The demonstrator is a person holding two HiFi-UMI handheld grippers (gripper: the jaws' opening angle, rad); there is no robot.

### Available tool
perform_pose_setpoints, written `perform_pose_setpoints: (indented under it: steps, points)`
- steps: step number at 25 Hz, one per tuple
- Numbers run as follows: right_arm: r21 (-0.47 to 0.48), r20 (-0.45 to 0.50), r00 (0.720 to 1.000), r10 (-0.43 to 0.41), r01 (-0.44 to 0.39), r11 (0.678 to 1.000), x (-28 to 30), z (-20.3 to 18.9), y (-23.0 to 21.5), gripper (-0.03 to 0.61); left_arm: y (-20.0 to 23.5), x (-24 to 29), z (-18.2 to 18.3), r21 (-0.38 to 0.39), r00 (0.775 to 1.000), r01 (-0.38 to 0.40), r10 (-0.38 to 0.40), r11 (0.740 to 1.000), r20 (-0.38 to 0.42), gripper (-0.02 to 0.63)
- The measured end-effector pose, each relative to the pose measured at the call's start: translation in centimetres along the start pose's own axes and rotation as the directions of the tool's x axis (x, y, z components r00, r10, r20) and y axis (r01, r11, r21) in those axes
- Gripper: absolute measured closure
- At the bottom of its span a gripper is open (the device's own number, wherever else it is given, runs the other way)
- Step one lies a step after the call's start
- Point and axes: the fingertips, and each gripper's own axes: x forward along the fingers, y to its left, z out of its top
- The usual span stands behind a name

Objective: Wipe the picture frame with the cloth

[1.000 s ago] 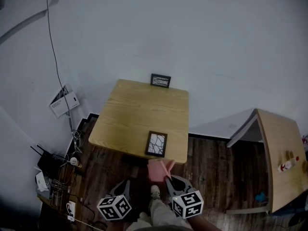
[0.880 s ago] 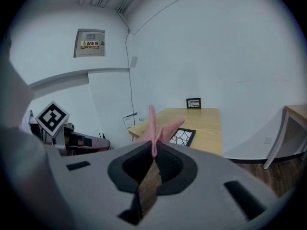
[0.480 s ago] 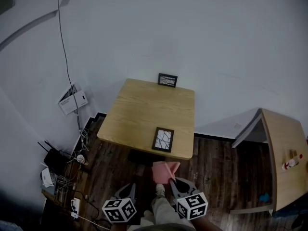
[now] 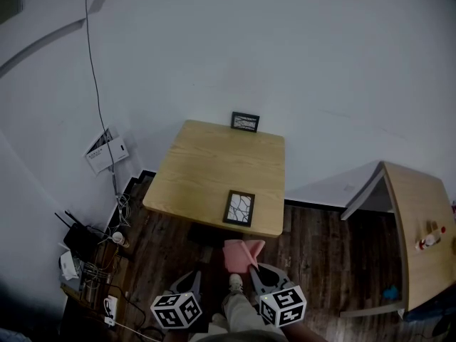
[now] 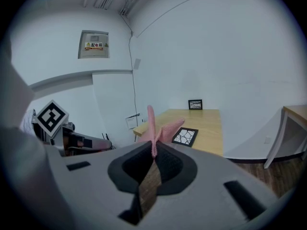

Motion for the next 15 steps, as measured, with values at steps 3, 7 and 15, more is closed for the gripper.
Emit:
perform_pose_setpoints:
  steps: [3, 7, 15]
  points:
    - [0.006, 0.007, 1.000, 0.003, -0.003, 1.000, 0.0, 0.2, 0.1, 0.569, 0.0, 0.0, 0.2, 0.000, 1.000, 0.000, 0.000, 1.000, 0.002, 0.606]
    - [0.007, 0.016, 1.000, 0.010, -0.010, 1.000, 0.1, 0.6, 0.2, 0.569, -0.1, 0.1, 0.2, -0.004, 1.000, 0.000, 0.000, 1.000, 0.001, 0.606]
    - [0.011, 0.029, 0.999, 0.022, -0.022, 1.000, 0.5, 1.3, 0.2, 0.569, -0.4, 0.6, 0.2, -0.002, 1.000, 0.002, -0.002, 1.000, -0.005, 0.606]
